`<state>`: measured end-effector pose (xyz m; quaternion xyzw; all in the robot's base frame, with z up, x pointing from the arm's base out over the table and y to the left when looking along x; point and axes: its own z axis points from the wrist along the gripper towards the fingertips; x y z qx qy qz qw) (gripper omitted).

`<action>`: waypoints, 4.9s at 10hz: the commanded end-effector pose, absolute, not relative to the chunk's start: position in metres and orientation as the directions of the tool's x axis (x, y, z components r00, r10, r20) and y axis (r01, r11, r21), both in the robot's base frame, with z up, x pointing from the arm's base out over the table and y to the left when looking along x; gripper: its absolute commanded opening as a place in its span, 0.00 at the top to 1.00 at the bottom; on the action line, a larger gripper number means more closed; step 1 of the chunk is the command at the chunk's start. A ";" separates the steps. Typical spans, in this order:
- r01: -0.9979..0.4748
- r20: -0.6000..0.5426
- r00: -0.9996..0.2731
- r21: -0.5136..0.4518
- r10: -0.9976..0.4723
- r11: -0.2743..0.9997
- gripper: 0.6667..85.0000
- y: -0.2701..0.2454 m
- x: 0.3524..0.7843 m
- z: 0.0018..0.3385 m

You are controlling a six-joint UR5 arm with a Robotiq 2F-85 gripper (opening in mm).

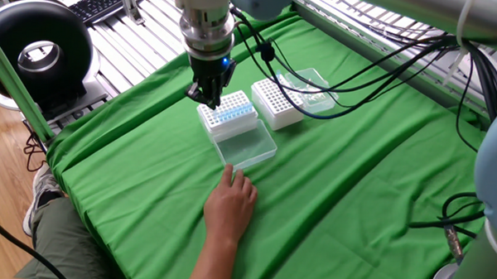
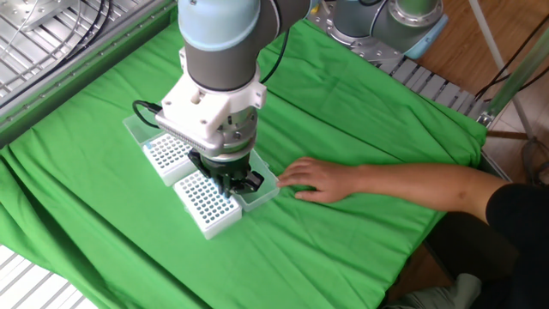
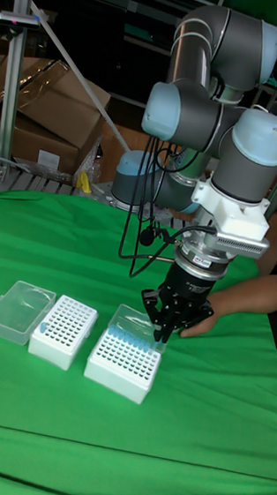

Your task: Insert a medium pipette tip into the holder for medium pipette tips

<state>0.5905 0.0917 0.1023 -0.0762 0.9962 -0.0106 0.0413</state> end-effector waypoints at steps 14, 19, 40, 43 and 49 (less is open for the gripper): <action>-0.567 -0.072 -0.816 -0.085 -0.573 0.819 0.62 -0.068 0.616 0.080; -0.629 -0.057 -0.771 -0.095 -0.635 0.772 0.60 -0.117 0.607 0.085; -0.576 -0.095 -0.812 -0.027 -0.575 0.817 0.70 -0.112 0.595 0.062; -0.561 -0.101 -0.821 -0.036 -0.562 0.827 0.76 -0.112 0.599 0.063; -0.514 -0.086 -0.852 -0.050 -0.517 0.856 0.99 -0.111 0.599 0.084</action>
